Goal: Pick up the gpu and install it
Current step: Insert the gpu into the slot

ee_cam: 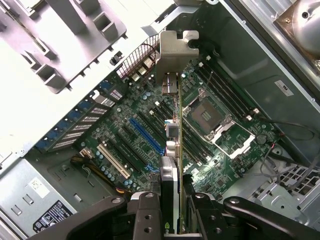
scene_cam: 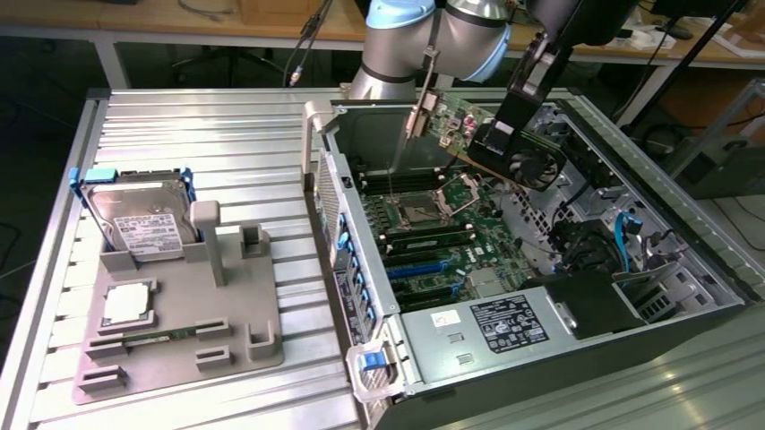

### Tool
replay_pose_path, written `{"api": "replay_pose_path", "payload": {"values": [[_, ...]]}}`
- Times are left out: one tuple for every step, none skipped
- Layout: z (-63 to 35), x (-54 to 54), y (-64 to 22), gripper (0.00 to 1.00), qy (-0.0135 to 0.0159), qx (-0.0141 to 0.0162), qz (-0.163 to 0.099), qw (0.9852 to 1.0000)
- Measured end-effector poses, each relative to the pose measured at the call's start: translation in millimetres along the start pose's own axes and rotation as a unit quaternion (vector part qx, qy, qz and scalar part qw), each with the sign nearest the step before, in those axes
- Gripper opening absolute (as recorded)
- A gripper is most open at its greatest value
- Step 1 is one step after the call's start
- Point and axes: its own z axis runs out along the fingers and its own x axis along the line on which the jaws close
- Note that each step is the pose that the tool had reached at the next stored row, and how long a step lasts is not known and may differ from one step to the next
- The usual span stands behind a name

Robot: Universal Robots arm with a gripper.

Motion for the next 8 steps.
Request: {"api": "replay_pose_path", "payload": {"values": [[0.0,0.0,0.0,0.27,0.0,0.0,0.0,1.0],[0.0,0.0,0.0,0.27,0.0001,0.0,-0.001,1.0],[0.0,0.0,0.0,0.27,0.0001,0.0,-0.001,1.0],[0.0,0.0,0.0,0.27,0.0001,0.0,-0.002,1.0],[0.0,0.0,0.0,0.27,0.0002,-0.0001,-0.003,1.0],[0.0,0.0,0.0,0.27,0.0003,-0.0001,-0.004,1.0],[0.0,0.0,0.0,0.27,0.0004,-0.0002,-0.006,1.0],[0.0,0.0,0.0,0.27,0.0004,-0.0002,-0.007,1.0]]}}
